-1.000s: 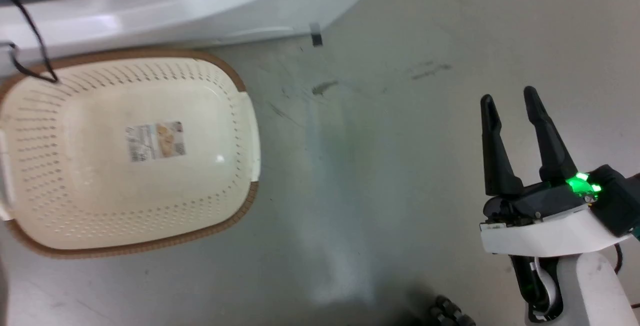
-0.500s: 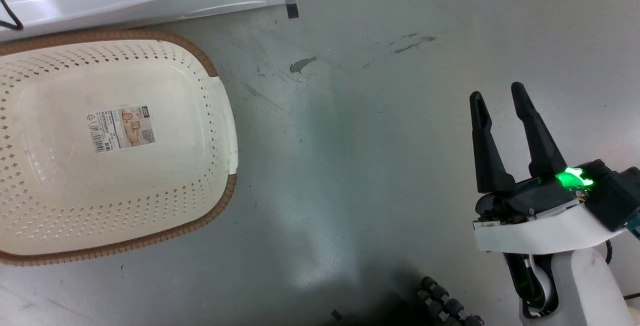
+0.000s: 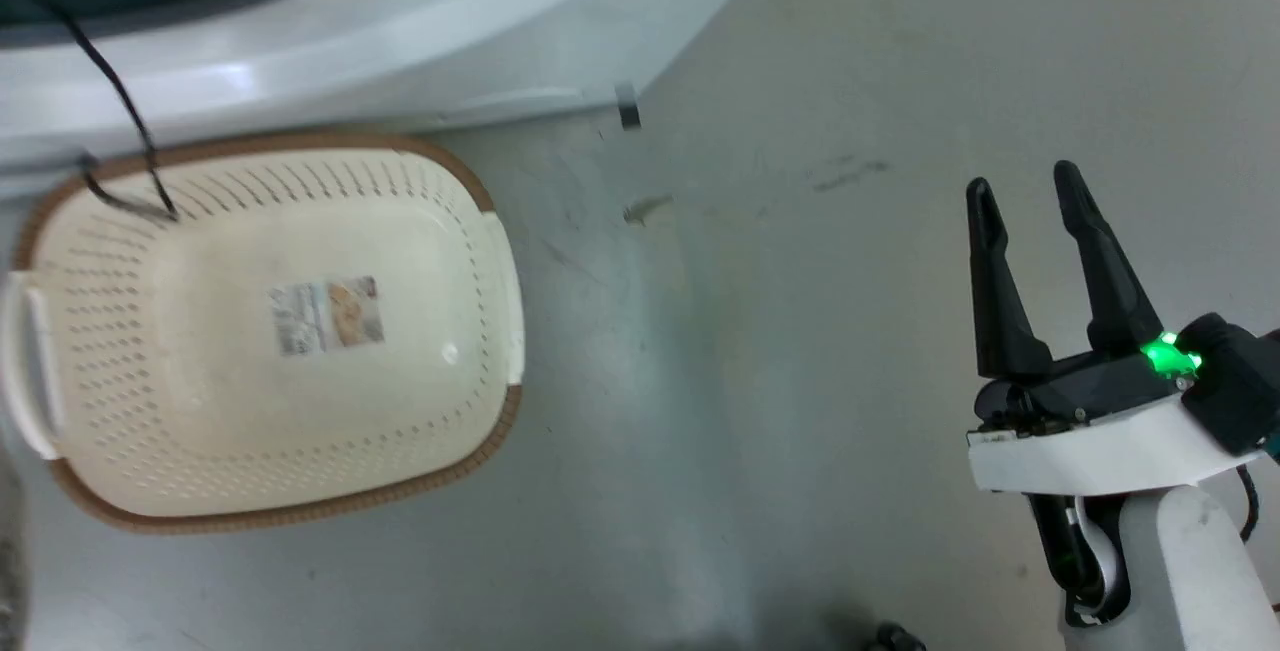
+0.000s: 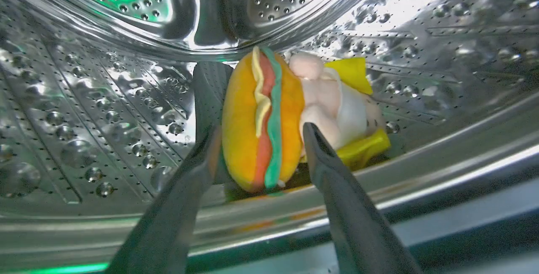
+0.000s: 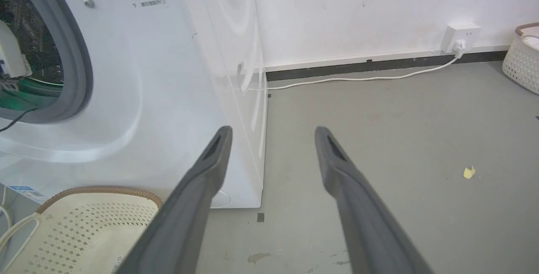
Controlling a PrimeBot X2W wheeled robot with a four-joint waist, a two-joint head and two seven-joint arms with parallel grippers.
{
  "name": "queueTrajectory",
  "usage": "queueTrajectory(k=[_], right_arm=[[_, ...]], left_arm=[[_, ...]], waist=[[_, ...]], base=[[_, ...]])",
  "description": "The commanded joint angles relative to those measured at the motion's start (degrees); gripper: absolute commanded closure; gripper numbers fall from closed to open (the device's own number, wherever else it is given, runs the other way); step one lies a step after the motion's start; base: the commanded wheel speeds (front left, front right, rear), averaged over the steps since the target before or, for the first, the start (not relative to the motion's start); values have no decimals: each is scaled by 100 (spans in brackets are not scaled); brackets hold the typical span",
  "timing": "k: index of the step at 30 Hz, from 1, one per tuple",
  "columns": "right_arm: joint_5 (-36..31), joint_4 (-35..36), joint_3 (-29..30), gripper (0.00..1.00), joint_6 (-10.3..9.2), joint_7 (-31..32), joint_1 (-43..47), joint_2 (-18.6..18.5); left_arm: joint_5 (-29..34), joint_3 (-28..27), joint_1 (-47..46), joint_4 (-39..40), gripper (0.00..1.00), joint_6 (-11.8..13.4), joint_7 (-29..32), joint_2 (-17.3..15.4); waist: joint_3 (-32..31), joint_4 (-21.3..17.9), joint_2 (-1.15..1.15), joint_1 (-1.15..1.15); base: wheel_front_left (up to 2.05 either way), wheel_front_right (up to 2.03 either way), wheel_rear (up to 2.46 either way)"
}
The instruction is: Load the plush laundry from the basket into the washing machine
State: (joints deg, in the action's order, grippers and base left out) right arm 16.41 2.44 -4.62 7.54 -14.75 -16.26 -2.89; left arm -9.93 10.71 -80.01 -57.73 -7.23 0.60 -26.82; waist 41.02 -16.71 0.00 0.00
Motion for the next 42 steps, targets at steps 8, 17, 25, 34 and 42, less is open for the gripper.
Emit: queueTrajectory(k=[8,17,25,34,42], right_arm=[[-417,-120,203,0,-5,-25,332,2],[-625,-195,238,0,-5,-25,750,2],[-751,-207,302,0,-5,-25,1207,2],[-884,-237,260,0,-5,-25,1638,2],[-916,-311,175,0,-5,-25,1831,2]], left_arm=[[-398,311,1241,-82,0,-23,-999,502],[-1095,552,3133,907,0,-24,-1487,838],[-1060,331,5380,2920,0,522,-1557,1087],[-739,135,7199,4444,0,1173,-1559,1386],[-467,22,7936,5083,0,1308,-1559,1570]], waist=[[-1641,672,0,0],[-2832,1085,0,0],[-3480,1444,0,0],[-3916,1669,0,0],[-3988,1668,0,0]], base=[[0,0,0],[0,0,0],[0,0,0],[0,0,0],[0,0,0]])
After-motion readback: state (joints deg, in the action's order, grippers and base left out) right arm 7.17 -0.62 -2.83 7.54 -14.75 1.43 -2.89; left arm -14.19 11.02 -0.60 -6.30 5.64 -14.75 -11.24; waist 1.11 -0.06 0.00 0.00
